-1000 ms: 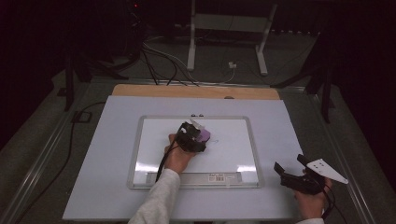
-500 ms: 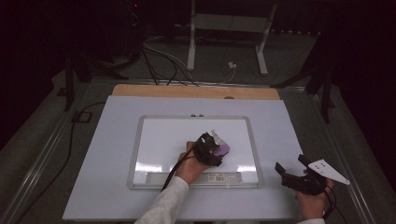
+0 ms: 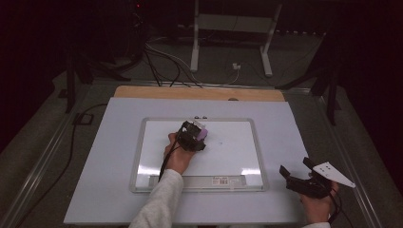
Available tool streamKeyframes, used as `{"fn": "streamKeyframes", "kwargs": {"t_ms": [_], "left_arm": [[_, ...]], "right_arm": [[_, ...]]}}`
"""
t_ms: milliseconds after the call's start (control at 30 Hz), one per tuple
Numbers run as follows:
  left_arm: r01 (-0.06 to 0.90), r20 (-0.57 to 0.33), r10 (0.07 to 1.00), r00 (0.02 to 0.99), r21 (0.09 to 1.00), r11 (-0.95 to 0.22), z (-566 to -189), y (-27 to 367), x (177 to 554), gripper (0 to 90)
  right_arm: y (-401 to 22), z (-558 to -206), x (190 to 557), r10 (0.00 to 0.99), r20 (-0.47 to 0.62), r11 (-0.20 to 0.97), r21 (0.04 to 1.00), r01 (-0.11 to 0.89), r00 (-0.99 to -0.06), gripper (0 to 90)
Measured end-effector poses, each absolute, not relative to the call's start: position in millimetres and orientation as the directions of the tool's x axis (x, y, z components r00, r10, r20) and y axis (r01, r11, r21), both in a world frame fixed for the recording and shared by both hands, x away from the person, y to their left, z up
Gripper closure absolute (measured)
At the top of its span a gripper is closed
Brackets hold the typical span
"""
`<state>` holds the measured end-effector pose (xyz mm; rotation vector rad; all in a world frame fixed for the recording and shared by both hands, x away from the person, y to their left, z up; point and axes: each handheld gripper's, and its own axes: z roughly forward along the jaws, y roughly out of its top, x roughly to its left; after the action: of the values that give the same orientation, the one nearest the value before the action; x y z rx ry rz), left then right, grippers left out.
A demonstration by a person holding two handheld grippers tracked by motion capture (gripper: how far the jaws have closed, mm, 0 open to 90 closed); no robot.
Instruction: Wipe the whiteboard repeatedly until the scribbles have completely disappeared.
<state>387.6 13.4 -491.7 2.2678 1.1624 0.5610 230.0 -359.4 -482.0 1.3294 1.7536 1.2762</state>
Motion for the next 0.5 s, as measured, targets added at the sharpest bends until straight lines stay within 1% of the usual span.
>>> {"fn": "streamKeyframes", "kwargs": {"t_ms": [167,300,333,367,433,500], "left_arm": [[0.574,0.086,0.777,0.623,0.625,-0.529,-492.0,-9.3,383.8,42.0],[0.499,0.057,0.672,0.739,0.625,-0.601,-491.6,-36.3,373.4,42.0],[0.484,0.057,0.653,0.755,0.625,-0.613,-491.5,-40.0,371.7,42.0],[0.466,0.073,0.640,0.765,0.624,-0.628,-491.2,-43.6,370.0,42.0],[0.475,0.074,0.650,0.757,0.620,-0.624,-490.8,-44.4,371.1,42.0],[0.495,0.101,0.685,0.721,0.616,-0.612,-490.8,-41.1,374.1,42.0]], "right_arm": [[-357.7,-482.0,230.3,0.939,0.087,0.047,0.925,0.376,-0.332,0.1],[-357.4,-482.1,230.2,0.939,0.088,0.047,0.925,0.377,-0.333,0.1],[-357.3,-482.1,230.1,0.939,0.087,0.047,0.926,0.376,-0.333,0.1],[-357.1,-482.1,230.1,0.939,0.087,0.048,0.926,0.375,-0.334,0.1],[-356.9,-481.9,229.7,0.938,0.084,0.051,0.926,0.374,-0.336,0.1],[-357.6,-481.8,229.4,0.938,0.085,0.049,0.926,0.374,-0.335,0.1]]}}
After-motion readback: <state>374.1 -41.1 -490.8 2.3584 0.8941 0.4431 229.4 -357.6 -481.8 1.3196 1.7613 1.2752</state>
